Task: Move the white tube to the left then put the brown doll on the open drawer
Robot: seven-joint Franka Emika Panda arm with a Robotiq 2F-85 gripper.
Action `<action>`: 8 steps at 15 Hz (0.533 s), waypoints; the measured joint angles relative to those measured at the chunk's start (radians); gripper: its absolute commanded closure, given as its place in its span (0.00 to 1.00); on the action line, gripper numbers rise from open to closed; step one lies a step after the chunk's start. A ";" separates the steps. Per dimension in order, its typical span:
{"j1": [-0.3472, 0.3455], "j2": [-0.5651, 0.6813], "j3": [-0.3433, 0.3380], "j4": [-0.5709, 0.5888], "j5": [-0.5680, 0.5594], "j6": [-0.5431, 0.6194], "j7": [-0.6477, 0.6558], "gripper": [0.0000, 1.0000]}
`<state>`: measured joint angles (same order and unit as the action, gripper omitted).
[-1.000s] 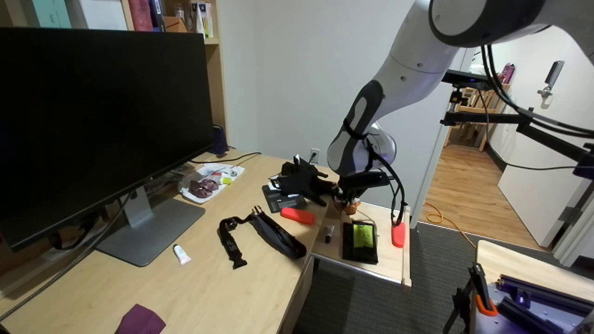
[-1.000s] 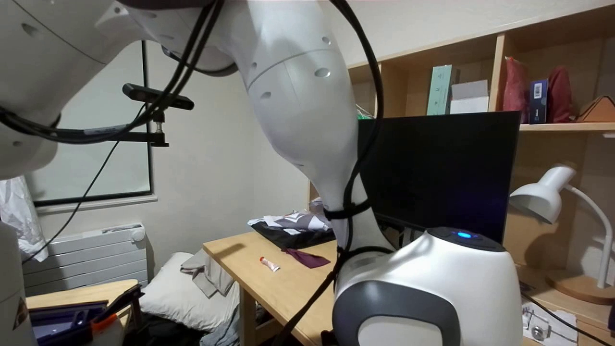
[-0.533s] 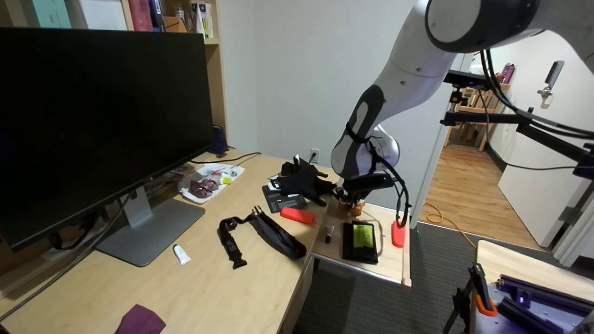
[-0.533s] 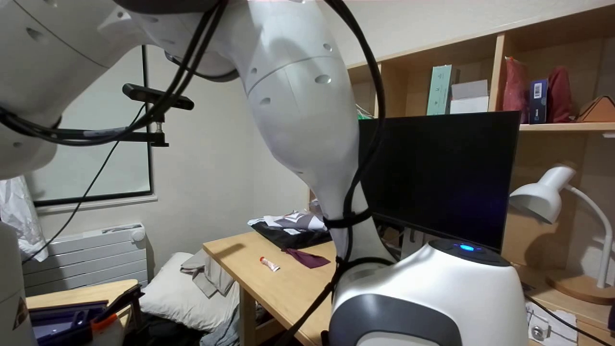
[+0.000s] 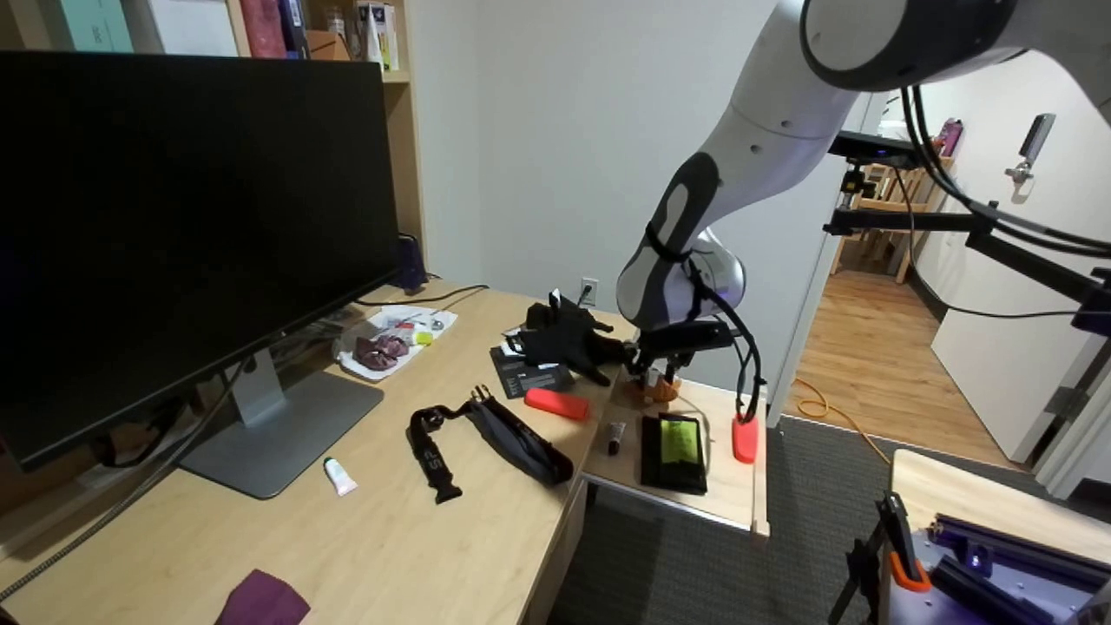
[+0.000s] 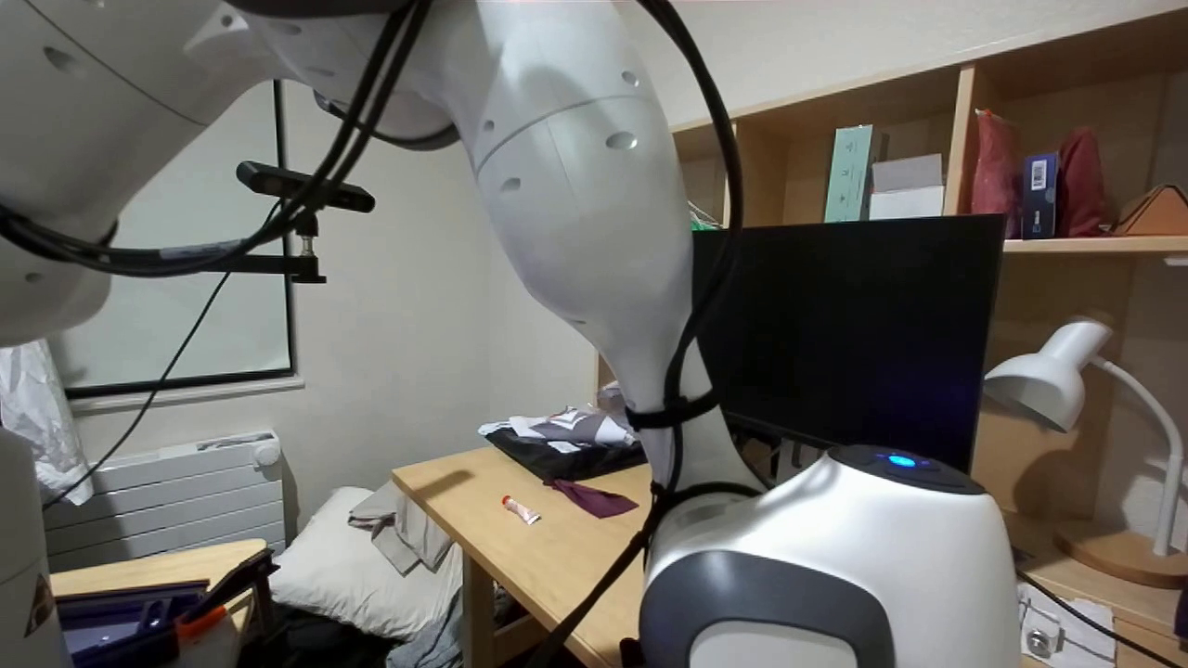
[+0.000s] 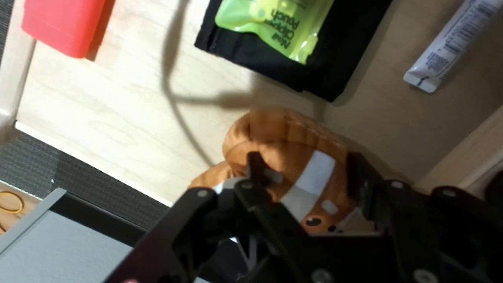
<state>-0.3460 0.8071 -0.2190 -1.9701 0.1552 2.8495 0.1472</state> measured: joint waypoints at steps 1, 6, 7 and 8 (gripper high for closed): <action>-0.006 -0.015 0.010 -0.005 0.003 0.000 0.000 0.03; -0.078 -0.167 0.105 -0.102 0.037 -0.003 -0.057 0.00; -0.096 -0.205 0.131 -0.131 0.044 -0.004 -0.089 0.00; -0.112 -0.241 0.158 -0.161 0.049 -0.008 -0.125 0.00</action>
<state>-0.4583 0.5662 -0.0612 -2.1312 0.2042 2.8419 0.0218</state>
